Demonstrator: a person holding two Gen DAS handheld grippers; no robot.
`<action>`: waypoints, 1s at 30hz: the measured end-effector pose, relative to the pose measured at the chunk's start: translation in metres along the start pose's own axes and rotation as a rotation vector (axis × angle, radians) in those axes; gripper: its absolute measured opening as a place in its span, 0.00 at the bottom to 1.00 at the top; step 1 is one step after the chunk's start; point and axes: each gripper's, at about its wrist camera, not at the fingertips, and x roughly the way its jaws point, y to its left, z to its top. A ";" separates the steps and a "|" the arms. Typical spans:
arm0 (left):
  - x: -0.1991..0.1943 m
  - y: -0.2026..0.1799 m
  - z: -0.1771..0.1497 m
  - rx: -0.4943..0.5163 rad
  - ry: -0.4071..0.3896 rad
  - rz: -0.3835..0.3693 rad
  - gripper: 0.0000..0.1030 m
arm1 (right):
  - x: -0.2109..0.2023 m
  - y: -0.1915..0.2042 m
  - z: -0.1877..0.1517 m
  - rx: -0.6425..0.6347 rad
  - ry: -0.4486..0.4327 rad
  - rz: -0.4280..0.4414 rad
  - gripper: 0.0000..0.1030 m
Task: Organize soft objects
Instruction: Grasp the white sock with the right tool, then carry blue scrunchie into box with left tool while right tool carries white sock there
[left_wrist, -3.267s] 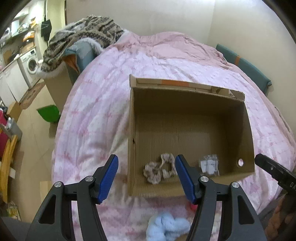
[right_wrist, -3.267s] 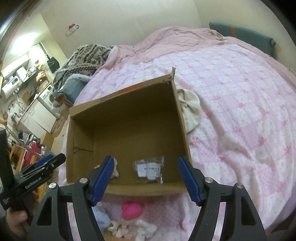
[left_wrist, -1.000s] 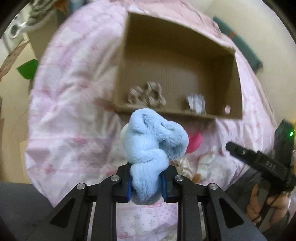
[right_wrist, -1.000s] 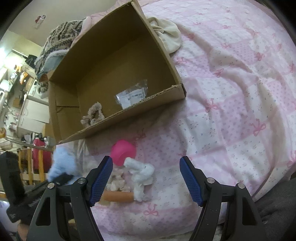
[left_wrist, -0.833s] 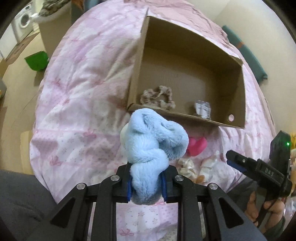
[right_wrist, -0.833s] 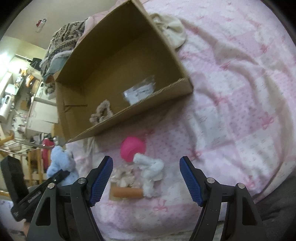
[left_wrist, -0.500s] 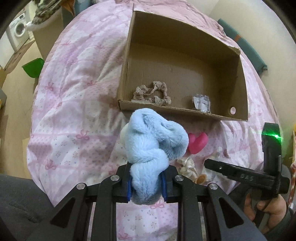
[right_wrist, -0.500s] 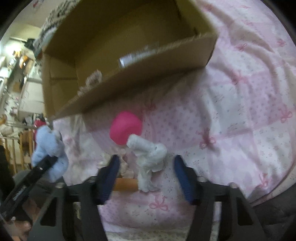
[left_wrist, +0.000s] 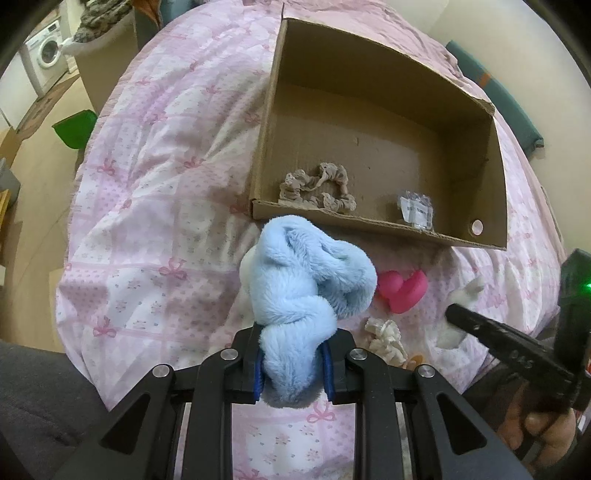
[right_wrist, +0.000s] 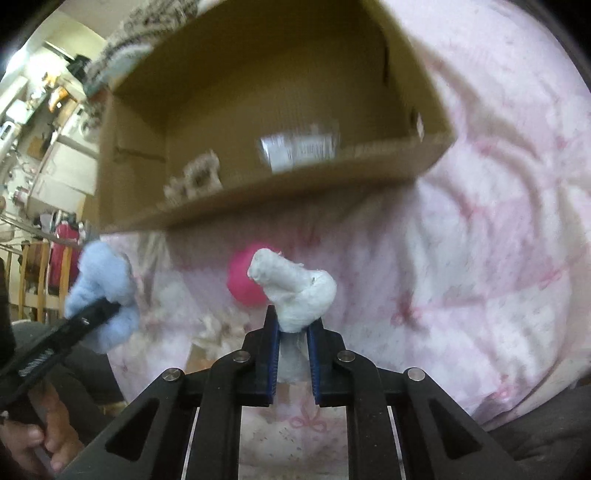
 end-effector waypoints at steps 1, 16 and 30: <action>-0.001 0.000 0.000 0.000 -0.004 0.003 0.21 | -0.003 -0.001 0.000 0.003 -0.012 0.006 0.15; -0.009 0.002 -0.002 -0.004 -0.060 0.077 0.21 | -0.040 0.000 0.001 -0.025 -0.107 0.045 0.15; -0.083 -0.003 0.032 -0.008 -0.265 0.062 0.21 | -0.127 0.025 0.008 -0.132 -0.406 0.125 0.15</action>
